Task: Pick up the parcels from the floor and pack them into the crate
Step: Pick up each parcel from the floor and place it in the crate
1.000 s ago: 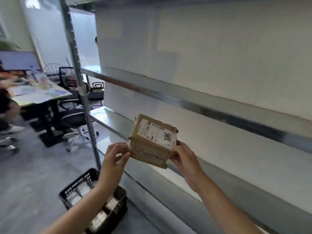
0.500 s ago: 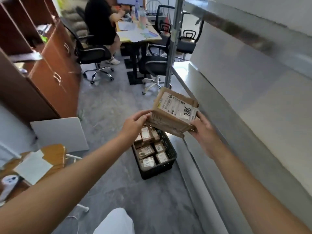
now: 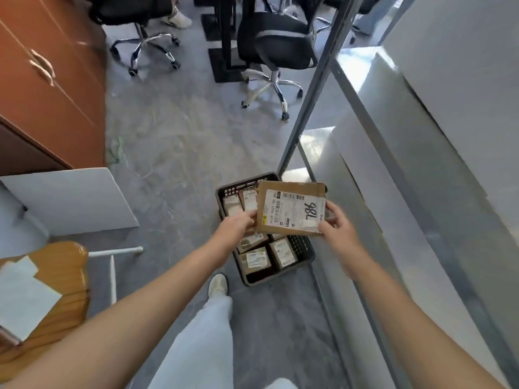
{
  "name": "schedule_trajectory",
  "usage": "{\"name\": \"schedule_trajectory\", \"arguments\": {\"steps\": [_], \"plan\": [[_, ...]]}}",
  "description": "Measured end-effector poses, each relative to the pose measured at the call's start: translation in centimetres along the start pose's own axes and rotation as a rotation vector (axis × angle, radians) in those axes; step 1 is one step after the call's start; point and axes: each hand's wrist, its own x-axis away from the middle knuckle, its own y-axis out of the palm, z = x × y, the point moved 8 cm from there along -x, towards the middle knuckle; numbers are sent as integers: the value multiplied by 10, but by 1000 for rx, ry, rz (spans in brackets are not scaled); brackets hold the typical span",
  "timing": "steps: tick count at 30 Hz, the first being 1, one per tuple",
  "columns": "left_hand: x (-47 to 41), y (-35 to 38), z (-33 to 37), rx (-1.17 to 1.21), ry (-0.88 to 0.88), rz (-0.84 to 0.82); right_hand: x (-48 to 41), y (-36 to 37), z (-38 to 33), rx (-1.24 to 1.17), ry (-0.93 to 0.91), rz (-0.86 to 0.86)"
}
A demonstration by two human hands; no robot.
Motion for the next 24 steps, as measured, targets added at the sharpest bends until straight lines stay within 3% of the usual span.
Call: {"name": "schedule_trajectory", "arguments": {"steps": [4, 13, 19, 24], "plan": [[-63, -7, -42, -81, -150, -46, -48, 35, 57, -33, 144, 21], [-211, 20, -172, -422, -214, -165, -146, 83, 241, -106, 487, 78], [-312, 57, -204, -430, -152, -102, -225, 100, 326, -310, 615, 119], [-393, 71, -204, -427, -65, -56, -296, 110, 352, -468, 629, 173]]}}
